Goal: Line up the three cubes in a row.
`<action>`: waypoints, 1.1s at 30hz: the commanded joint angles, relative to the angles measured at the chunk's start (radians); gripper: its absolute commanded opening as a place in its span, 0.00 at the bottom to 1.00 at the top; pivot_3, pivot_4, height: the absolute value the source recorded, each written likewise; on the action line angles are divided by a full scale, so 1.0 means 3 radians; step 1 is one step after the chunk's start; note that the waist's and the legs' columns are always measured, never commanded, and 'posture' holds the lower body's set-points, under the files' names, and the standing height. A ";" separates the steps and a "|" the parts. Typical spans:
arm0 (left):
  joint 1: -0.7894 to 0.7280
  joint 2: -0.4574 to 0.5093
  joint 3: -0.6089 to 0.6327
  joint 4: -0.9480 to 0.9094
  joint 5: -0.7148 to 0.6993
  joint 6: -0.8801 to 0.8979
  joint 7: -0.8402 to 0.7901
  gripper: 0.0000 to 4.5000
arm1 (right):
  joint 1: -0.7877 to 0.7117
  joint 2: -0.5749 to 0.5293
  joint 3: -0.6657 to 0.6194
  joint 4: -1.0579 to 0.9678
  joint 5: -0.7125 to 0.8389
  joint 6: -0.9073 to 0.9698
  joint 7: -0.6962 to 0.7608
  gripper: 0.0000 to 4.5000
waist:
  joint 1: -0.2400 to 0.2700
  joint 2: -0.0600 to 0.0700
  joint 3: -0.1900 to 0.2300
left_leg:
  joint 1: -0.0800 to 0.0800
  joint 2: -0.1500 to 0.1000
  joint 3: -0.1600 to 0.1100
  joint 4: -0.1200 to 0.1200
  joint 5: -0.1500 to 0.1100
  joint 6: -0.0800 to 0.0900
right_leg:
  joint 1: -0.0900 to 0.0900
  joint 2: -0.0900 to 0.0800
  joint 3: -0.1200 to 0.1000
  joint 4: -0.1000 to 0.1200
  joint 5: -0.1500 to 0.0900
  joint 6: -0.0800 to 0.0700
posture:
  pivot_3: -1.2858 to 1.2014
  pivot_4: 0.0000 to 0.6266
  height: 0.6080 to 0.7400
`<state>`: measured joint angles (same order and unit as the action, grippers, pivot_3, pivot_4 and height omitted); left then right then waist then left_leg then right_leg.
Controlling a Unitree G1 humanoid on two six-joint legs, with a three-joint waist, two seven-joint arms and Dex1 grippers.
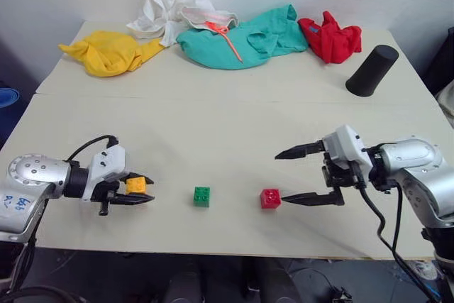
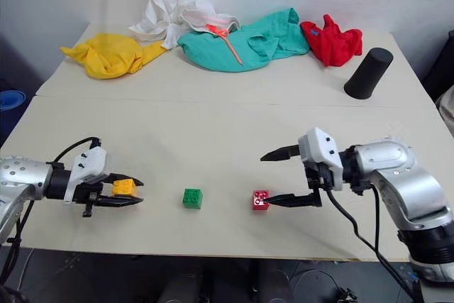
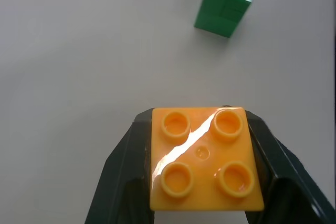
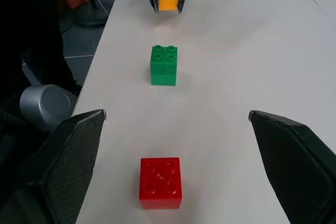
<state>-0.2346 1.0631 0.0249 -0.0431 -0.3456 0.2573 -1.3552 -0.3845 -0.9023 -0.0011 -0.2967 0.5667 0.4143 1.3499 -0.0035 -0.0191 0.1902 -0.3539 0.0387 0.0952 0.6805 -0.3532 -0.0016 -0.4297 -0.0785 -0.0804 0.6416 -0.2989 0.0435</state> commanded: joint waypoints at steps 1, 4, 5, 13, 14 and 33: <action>-0.0149 -0.0006 -0.0126 0.0367 0.0190 -0.0477 -0.0259 0.34 | 0.0051 -0.0118 -0.0213 -0.0050 0.0118 0.0012 0.0074 1.00 | 0.0002 0.0000 0.0000 | 0.0000 0.0000 0.0000 0.0000 0.0000 0.0001 | 0.0000 0.0001 -0.0001 0.0000 0.0000 0.0000 | 0.52 0.24 1.00; -0.0303 -0.0155 -0.0273 0.0658 0.0270 -0.0742 -0.0400 0.34 | 0.0257 -0.0213 -0.0349 -0.0104 0.0134 0.0040 0.0066 1.00 | 0.0005 0.0000 0.0000 | -0.0002 0.0000 0.0002 0.0000 -0.0001 0.0004 | 0.0000 0.0002 -0.0001 -0.0001 0.0001 0.0001 | 0.52 0.24 1.00; -0.0344 -0.0205 -0.0304 0.0728 0.0299 -0.0799 -0.0412 0.34 | 0.0310 -0.0230 -0.0385 -0.0120 0.0134 0.0047 0.0046 1.00 | 0.0006 0.0000 0.0000 | -0.0003 0.0000 0.0003 0.0002 -0.0002 0.0004 | 0.0000 0.0002 -0.0002 -0.0001 0.0001 0.0002 | 0.52 0.24 1.00; -0.0486 -0.0429 -0.0381 0.0943 0.0422 -0.1153 -0.0400 0.34 | 0.0470 -0.0252 -0.0469 -0.0206 0.0156 0.0087 0.0002 1.00 | 0.0005 0.0000 0.0000 | -0.0003 -0.0002 0.0004 0.0006 -0.0001 0.0007 | 0.0000 0.0002 -0.0001 0.0002 0.0004 0.0007 | 0.52 0.24 1.00; -0.0489 -0.0457 -0.0384 0.0967 0.0430 -0.1195 -0.0394 0.34 | 0.0479 -0.0263 -0.0463 -0.0208 0.0151 0.0092 0.0014 1.00 | 0.0004 0.0000 0.0000 | -0.0003 -0.0002 0.0005 0.0006 -0.0001 0.0007 | 0.0000 0.0002 -0.0001 0.0002 0.0004 0.0007 | 0.52 0.24 1.00; -0.0242 -0.0133 -0.0120 0.0782 0.0255 -0.0939 -0.0528 1.00 | 0.0453 -0.0326 -0.0383 -0.0053 0.0081 0.0010 0.0176 1.00 | -0.0012 0.0000 0.0000 | -0.0002 0.0000 0.0005 0.0007 0.0001 0.0007 | 0.0000 0.0004 0.0000 0.0003 0.0004 0.0007 | 0.52 0.24 1.00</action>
<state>-0.3273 0.9764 -0.0684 0.2353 -0.2371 -0.0627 -1.4992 -0.2570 -0.9727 -0.1016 -0.3123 0.5904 0.4346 1.3765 -0.0071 -0.0192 0.1902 -0.3546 0.0387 0.0967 0.6825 -0.3530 0.0007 -0.4299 -0.0774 -0.0804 0.6425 -0.2977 0.0457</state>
